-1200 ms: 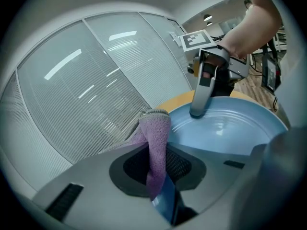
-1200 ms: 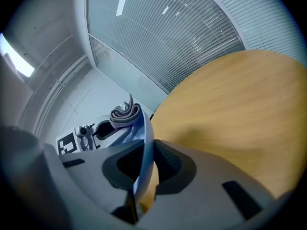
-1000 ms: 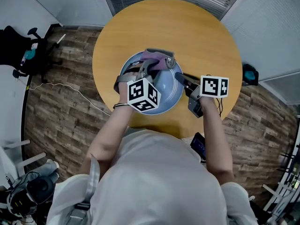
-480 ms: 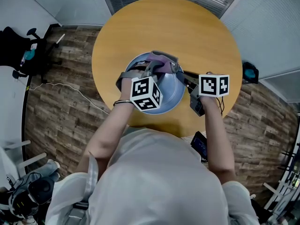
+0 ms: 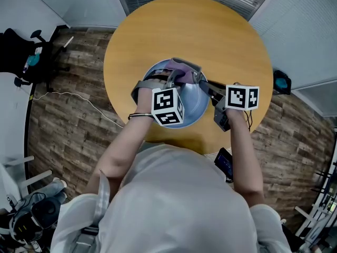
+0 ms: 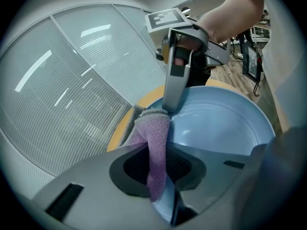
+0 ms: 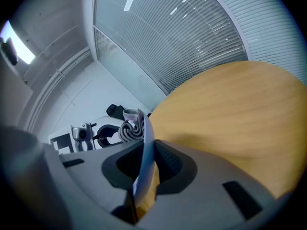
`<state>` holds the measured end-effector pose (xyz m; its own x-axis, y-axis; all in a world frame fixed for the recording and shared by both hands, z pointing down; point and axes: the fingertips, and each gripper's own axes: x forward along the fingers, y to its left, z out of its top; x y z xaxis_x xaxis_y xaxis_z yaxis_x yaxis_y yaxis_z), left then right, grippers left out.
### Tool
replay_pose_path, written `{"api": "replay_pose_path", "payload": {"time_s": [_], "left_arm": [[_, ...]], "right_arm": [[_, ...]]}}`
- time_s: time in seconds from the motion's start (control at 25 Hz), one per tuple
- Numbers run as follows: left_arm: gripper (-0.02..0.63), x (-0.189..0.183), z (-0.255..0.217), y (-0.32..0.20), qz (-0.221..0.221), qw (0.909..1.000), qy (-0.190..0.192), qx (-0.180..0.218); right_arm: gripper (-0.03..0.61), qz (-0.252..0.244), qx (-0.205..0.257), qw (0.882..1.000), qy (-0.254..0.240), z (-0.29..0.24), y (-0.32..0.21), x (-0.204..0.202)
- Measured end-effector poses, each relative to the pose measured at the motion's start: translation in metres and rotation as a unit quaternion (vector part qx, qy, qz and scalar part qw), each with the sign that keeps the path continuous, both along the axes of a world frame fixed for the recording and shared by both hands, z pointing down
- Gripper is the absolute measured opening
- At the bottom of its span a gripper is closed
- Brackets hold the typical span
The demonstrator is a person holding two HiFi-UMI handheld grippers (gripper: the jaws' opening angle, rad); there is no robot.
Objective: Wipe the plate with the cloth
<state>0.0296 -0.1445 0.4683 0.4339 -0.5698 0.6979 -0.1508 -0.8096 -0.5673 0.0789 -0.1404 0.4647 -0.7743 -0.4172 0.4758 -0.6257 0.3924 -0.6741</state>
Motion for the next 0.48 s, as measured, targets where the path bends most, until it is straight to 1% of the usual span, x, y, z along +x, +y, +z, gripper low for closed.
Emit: {"api": "replay_pose_path", "payload": {"time_s": [0.48], "left_arm": [[0.07,-0.028,0.009,-0.013,-0.058,0.998,-0.02,-0.012]], "right_arm": [[0.069,0.014,-0.003,1.0,-0.014,-0.002,-0.004,0.008]]}}
